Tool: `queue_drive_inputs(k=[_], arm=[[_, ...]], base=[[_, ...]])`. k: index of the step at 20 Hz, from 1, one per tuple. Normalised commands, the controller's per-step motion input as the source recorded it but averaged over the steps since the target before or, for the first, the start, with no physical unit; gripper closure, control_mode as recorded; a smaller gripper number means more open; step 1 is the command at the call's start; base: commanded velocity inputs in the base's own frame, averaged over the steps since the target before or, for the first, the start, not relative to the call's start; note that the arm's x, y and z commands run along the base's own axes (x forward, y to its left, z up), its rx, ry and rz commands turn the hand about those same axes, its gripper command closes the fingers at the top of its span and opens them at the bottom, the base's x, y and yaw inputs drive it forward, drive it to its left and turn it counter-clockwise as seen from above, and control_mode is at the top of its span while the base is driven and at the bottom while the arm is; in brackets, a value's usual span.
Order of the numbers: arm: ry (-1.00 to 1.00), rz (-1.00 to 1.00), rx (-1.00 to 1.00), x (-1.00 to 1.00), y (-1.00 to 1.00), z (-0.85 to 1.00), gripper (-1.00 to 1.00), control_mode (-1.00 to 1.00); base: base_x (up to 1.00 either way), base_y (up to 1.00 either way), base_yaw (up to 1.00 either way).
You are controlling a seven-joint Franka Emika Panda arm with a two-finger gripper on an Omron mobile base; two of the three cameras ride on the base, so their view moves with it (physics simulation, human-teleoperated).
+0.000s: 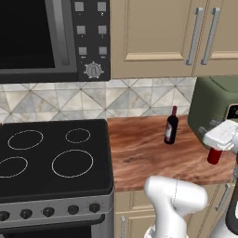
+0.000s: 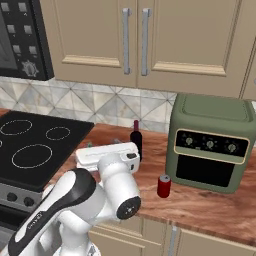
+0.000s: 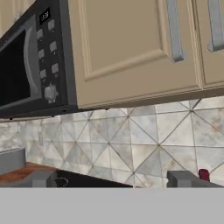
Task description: Move the drinks to the dining counter.
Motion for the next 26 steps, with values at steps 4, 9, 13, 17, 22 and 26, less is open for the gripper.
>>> queue_drive_inputs(k=[4, 9, 13, 17, 22, 26], arm=[[0.12, -0.26, 0.00, 0.17, -0.01, 0.00, -1.00, -1.00], [0.00, -0.10, 0.00, 0.28, 0.04, -0.03, -1.00, -1.00], [-0.01, -0.03, -0.04, 0.29, 0.15, -0.17, -1.00, -1.00], [-0.03, 0.00, -0.12, 0.35, 0.21, -0.20, -1.00, -1.00], [-0.03, -0.01, -0.14, 0.41, 0.15, -0.17, -1.00, -1.00], [-0.04, -0.03, -0.14, 0.46, 0.07, -0.21, -1.00, -1.00]], base=[[0.00, 0.00, 0.00], [0.00, 0.00, 0.00], [0.00, 0.00, 0.00], [0.00, 0.00, 0.00], [0.00, 0.00, 0.00], [0.00, 0.00, 0.00]])
